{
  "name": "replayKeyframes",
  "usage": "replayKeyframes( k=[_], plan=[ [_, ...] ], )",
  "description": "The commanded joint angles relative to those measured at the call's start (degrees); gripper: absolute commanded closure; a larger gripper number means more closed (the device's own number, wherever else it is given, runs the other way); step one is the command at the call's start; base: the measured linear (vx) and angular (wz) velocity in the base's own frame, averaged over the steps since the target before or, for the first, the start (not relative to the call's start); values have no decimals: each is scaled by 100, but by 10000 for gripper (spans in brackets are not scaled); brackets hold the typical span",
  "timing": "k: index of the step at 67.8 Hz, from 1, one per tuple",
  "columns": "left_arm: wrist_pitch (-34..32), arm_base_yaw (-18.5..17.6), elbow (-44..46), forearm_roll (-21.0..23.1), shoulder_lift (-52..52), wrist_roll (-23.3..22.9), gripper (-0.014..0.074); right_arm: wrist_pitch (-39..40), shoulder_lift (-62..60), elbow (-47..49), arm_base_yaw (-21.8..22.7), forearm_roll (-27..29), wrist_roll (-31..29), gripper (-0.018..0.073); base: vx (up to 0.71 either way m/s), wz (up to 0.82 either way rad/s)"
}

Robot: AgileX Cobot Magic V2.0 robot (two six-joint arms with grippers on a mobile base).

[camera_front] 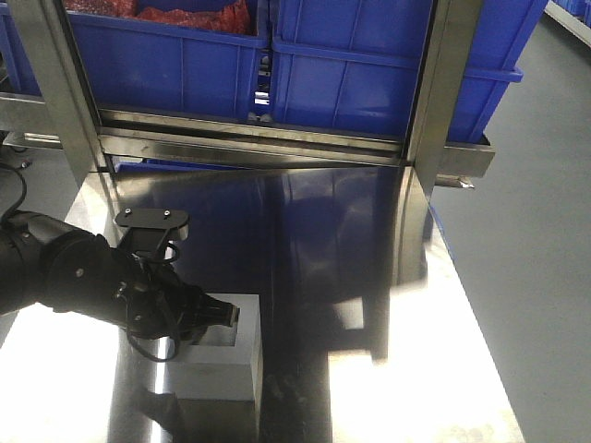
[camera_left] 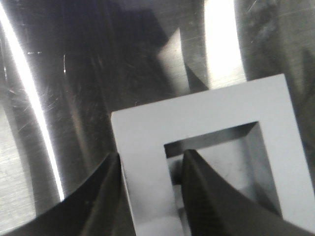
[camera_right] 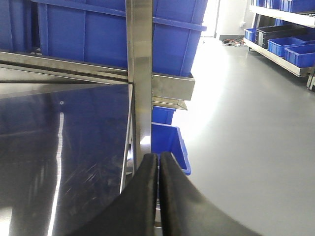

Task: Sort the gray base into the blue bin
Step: 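Close the left gripper on the gray block's wall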

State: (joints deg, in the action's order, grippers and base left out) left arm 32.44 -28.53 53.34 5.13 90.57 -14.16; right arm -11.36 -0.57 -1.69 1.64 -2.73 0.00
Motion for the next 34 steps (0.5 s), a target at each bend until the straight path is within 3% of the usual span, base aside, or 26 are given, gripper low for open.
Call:
replayKeyframes(
  k=[1, 15, 34],
  plan=[
    [146, -29, 57, -39, -29, -24, 414, 408, -91, -42, -1, -27, -69, 564, 0, 0],
    [125, -29, 57, -43, -29, -19, 608, 408, -91, -42, -1, -27, -69, 564, 0, 0],
    [-101, -29, 36, -50, -377, -19, 603, 408, -91, -42, -1, -27, -69, 564, 0, 0]
  ],
)
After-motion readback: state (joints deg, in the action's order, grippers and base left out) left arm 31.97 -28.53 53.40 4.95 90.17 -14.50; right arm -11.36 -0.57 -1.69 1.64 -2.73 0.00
